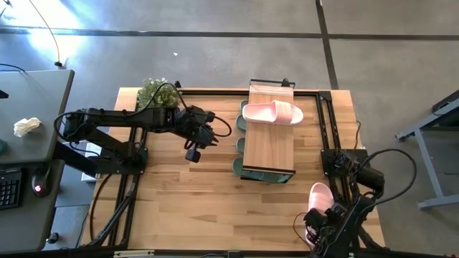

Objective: Pick and place slides into the shelf
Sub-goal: Put the pink slide on the shelf

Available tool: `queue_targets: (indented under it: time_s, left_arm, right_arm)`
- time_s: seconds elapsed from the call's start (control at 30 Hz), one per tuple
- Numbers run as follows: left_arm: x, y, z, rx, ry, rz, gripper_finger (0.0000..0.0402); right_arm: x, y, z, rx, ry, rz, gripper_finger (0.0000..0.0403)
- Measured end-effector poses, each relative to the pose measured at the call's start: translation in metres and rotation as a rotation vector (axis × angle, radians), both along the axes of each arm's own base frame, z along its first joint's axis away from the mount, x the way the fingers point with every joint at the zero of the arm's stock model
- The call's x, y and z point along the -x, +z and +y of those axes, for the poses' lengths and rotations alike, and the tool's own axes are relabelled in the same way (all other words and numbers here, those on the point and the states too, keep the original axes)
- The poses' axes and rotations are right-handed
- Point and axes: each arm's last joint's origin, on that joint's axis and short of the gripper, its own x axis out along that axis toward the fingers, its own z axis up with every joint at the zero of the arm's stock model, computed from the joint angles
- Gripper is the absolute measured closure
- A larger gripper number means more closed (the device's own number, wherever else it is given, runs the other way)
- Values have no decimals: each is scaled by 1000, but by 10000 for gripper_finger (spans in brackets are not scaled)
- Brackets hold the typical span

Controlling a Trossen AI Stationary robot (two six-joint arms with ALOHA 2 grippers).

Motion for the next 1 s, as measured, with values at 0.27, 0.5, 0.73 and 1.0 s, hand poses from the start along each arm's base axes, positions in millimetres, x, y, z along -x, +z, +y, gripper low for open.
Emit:
queue_targets:
  time_s: [0.27, 0.5, 0.73, 1.0]
  left_arm:
    - [0, 0, 0, -4, 4, 1, 356]
    - [0, 0, 0, -4, 4, 1, 356]
    - [0, 0, 0, -3, 4, 1, 356]
    - [0, 0, 0, -3, 4, 1, 356]
  right_arm:
    - [-11, -2, -5, 22, -83, -24, 226]
    - [-18, -1, -9, 28, -181, -18, 249]
    - [-26, -1, -13, 27, -216, -9, 355]
    - [-30, 3, -16, 33, -275, -43, 400]
